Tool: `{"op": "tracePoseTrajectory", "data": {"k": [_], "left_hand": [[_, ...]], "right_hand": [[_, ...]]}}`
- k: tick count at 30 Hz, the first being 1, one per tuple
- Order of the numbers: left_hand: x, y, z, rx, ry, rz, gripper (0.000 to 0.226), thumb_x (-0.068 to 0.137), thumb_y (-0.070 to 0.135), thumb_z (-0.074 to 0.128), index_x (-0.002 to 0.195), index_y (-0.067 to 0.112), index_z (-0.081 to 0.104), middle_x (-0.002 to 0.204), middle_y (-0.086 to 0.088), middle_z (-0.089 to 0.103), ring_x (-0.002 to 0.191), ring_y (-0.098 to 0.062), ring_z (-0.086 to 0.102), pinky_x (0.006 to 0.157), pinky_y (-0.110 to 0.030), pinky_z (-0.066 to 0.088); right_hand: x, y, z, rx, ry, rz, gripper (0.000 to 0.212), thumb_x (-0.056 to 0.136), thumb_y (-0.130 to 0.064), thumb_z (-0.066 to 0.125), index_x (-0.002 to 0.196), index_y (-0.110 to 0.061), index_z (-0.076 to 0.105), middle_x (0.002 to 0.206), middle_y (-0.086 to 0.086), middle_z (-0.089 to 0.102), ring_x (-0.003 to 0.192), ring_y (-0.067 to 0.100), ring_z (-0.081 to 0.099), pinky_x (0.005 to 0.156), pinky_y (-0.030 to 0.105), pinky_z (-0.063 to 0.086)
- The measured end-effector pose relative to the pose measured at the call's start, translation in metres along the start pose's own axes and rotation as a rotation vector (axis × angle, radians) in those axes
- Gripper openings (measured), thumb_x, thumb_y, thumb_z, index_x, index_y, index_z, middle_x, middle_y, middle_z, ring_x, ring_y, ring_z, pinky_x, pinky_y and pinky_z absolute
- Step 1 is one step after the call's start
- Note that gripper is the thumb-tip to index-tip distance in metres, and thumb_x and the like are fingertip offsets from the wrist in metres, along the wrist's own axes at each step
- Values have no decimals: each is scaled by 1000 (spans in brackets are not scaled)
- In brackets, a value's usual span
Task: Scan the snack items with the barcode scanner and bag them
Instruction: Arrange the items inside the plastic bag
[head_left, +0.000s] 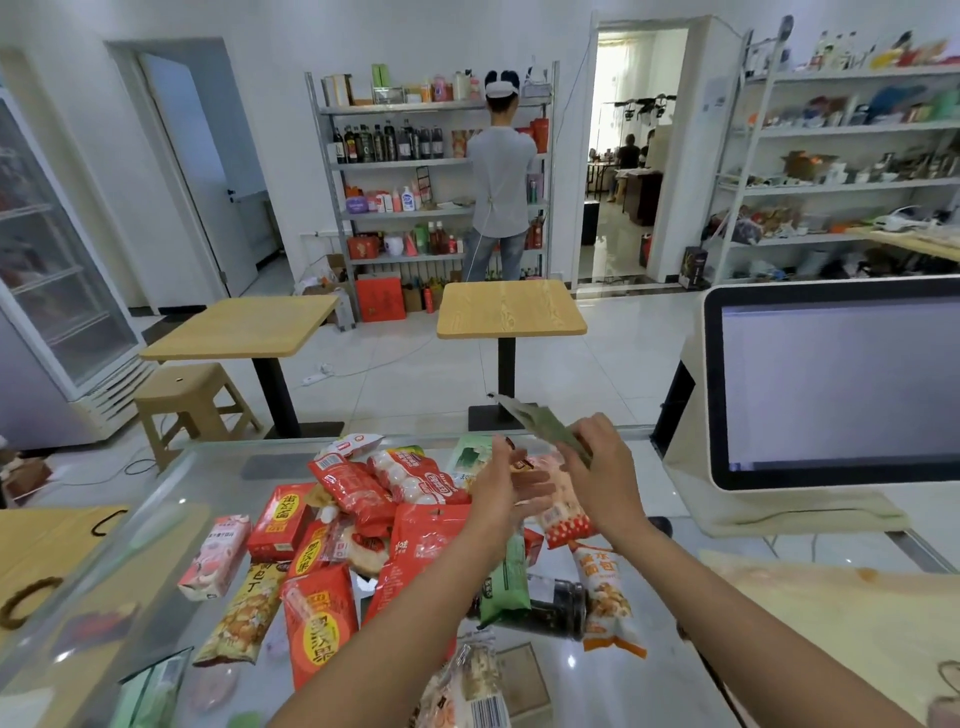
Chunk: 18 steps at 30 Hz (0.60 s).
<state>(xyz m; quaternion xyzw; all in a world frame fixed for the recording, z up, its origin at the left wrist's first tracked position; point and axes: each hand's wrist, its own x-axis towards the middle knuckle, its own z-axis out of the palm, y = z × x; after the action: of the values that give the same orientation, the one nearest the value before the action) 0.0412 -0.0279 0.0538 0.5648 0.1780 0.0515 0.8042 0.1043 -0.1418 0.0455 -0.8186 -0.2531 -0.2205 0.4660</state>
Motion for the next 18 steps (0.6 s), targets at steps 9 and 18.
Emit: {"op": "tracePoseTrajectory", "data": {"k": [9,18], "left_hand": [[-28,-6,-6,-298,-226,-306,45,90,24,58,129,3,53,114,-20,66,95,-35,67,76,-51,56],[-73,-58,-2,-121,-249,-320,26,94,15,55,119,8,57,104,-15,71,92,-32,70,69,-46,58]], "right_hand": [[-96,7,-35,-307,-171,-335,66,63,-2,80,120,-22,54,114,-4,46,97,10,46,74,18,48],[-121,45,-63,-343,-122,629,71,78,-31,76,135,-8,42,131,13,42,123,28,39,94,39,43]]}}
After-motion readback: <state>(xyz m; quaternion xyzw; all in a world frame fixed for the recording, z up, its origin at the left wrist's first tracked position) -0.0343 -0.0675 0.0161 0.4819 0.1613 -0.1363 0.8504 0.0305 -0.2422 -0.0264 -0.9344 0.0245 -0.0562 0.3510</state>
